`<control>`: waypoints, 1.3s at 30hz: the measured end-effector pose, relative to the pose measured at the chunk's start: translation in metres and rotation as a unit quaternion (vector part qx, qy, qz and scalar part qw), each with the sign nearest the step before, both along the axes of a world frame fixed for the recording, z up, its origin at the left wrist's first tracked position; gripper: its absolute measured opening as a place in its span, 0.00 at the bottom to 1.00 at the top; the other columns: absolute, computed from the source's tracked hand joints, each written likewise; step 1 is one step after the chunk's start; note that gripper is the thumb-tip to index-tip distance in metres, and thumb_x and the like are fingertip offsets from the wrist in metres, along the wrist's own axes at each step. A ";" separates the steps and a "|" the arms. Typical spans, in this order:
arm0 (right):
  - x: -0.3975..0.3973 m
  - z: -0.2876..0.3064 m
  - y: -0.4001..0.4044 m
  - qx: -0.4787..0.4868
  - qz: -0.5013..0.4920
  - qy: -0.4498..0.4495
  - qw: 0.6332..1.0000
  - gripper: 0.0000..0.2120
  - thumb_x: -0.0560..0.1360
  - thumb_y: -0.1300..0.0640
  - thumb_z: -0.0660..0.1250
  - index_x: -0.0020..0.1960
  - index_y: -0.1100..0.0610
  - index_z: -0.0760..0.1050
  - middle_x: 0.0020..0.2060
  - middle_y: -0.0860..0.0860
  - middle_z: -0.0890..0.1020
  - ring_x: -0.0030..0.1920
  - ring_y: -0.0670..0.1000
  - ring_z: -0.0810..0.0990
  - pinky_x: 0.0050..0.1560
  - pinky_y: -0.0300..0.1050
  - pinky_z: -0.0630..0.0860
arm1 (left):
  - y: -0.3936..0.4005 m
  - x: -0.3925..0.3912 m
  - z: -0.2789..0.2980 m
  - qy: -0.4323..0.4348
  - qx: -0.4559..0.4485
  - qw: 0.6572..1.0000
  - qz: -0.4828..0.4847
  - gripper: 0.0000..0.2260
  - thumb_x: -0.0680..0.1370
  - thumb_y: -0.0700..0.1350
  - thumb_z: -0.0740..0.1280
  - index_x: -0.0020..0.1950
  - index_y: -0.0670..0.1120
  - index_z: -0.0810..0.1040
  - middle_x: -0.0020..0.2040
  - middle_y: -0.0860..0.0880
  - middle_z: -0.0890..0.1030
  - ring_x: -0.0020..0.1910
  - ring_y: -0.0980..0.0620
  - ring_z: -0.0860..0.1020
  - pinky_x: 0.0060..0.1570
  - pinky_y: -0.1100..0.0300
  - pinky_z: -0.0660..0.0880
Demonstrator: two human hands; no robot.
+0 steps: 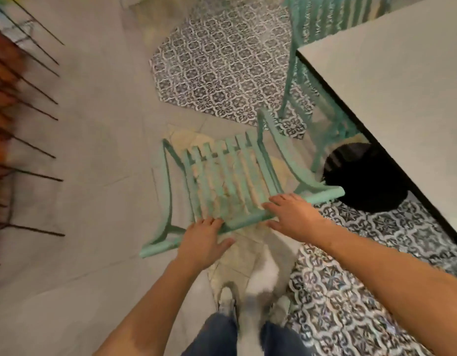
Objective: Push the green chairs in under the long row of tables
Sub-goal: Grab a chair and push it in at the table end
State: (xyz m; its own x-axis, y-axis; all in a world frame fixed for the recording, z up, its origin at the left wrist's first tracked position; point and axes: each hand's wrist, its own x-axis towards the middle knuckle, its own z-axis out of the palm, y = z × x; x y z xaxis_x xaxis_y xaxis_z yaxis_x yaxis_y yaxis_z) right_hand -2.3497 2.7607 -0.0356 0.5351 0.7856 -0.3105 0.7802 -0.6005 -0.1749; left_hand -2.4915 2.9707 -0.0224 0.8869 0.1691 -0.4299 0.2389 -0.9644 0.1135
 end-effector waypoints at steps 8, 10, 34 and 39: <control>0.022 -0.011 0.007 -0.011 0.071 -0.044 0.996 0.27 0.75 0.29 0.50 0.54 0.51 0.70 0.44 0.48 0.80 0.44 0.54 0.80 0.37 0.47 0.71 | 0.017 -0.003 -0.016 0.016 -0.027 0.997 0.064 0.19 0.78 0.66 0.57 0.48 0.50 0.70 0.42 0.51 0.76 0.41 0.49 0.75 0.42 0.53 0.75; 0.021 -0.009 0.006 -0.018 0.064 -0.045 0.997 0.27 0.74 0.29 0.50 0.52 0.51 0.69 0.41 0.48 0.80 0.41 0.53 0.80 0.36 0.46 0.69 | 0.018 0.000 -0.013 0.027 -0.042 0.998 0.049 0.20 0.78 0.66 0.57 0.49 0.50 0.71 0.40 0.51 0.76 0.39 0.50 0.76 0.42 0.52 0.76; -0.154 -0.004 0.025 -0.023 -0.140 -0.031 0.989 0.34 0.73 0.27 0.43 0.55 0.51 0.73 0.42 0.48 0.81 0.40 0.51 0.81 0.35 0.45 0.71 | 0.095 -0.039 -0.015 0.071 -0.003 0.981 -0.183 0.22 0.75 0.68 0.60 0.54 0.51 0.76 0.48 0.50 0.80 0.46 0.51 0.78 0.45 0.54 0.76; -0.193 0.006 0.068 -0.042 -0.216 -0.023 0.975 0.31 0.75 0.30 0.47 0.53 0.53 0.73 0.39 0.52 0.80 0.42 0.55 0.81 0.39 0.46 0.69 | 0.133 -0.032 -0.015 0.098 -0.022 0.969 -0.225 0.26 0.73 0.70 0.61 0.63 0.56 0.75 0.51 0.53 0.81 0.50 0.53 0.78 0.41 0.58 0.68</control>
